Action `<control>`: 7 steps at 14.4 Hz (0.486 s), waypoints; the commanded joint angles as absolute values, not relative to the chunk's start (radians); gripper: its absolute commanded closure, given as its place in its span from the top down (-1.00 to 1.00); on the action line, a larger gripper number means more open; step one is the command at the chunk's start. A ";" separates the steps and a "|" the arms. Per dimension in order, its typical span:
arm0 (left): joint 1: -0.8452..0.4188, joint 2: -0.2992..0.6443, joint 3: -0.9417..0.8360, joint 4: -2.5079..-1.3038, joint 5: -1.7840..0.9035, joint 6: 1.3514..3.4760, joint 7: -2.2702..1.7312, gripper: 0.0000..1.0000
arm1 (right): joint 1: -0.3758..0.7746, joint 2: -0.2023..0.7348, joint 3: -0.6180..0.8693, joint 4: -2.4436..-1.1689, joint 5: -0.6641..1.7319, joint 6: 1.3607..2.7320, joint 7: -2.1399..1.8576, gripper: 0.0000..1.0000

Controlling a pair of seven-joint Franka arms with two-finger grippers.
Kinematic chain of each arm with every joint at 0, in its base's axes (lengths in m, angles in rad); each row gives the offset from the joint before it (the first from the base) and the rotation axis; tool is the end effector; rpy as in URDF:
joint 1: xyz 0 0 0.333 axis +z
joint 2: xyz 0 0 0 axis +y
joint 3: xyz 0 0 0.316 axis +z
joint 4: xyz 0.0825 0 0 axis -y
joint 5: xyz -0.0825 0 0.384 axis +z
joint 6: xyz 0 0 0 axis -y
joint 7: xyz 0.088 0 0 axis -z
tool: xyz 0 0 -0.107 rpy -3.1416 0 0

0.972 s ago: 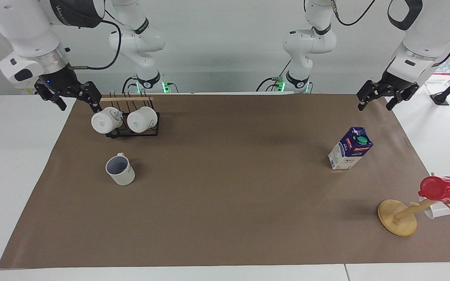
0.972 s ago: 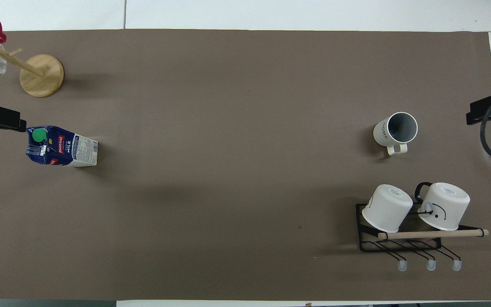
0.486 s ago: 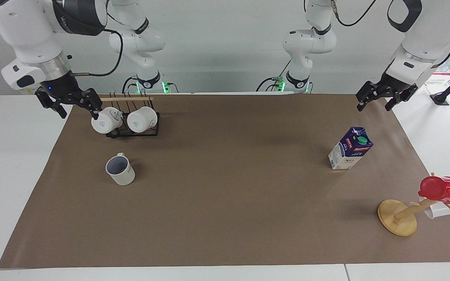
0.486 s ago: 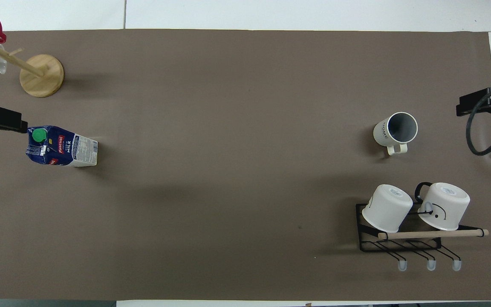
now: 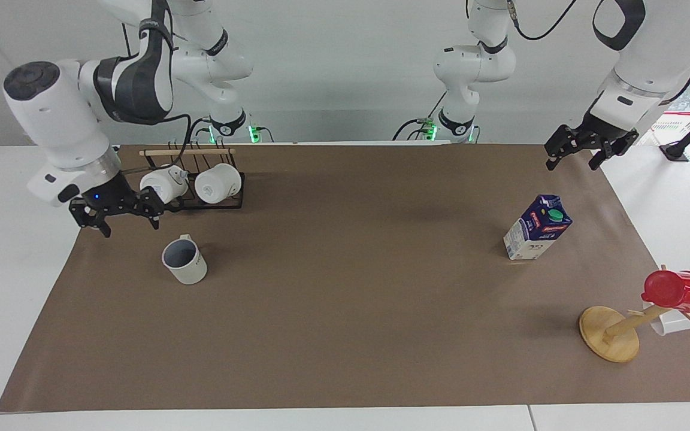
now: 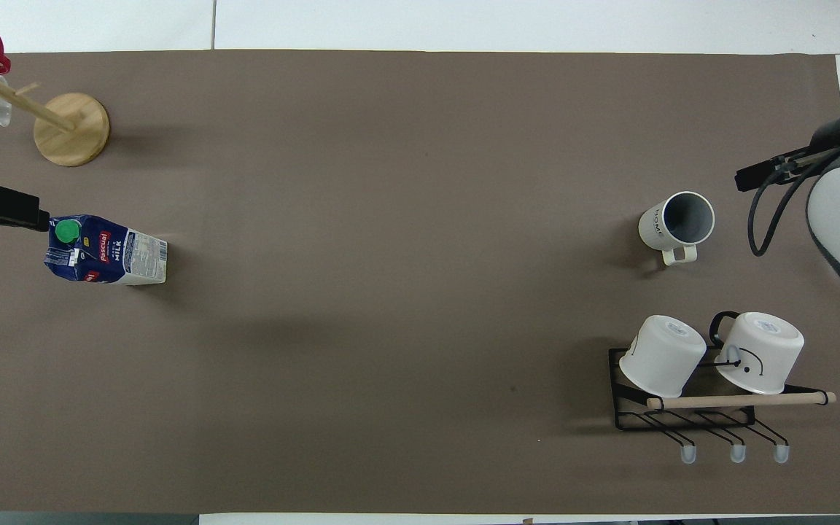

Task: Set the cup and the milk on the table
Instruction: 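Grasp the milk carton with the left gripper while the right gripper reaches the mug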

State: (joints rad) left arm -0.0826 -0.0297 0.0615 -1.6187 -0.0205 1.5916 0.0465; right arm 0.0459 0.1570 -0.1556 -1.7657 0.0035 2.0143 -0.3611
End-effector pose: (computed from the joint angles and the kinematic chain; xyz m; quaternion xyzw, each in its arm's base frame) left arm 0.5467 -0.0132 0.6200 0.9994 -0.0336 0.0014 0.0111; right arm 0.6138 -0.0626 0.4799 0.9909 0.1260 0.0430 0.0211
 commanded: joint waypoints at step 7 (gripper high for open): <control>-0.077 -0.060 0.061 -1.657 -0.012 1.617 0.061 1.00 | 0.020 0.179 -0.150 -2.009 0.069 2.324 -0.528 1.00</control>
State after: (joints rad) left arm -0.0826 -0.0300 0.0615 -1.6188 -0.0205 1.5943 0.0466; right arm 0.0315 0.1724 -0.1559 -1.9827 0.0407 2.2761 -0.4815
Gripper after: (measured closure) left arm 0.000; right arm 0.000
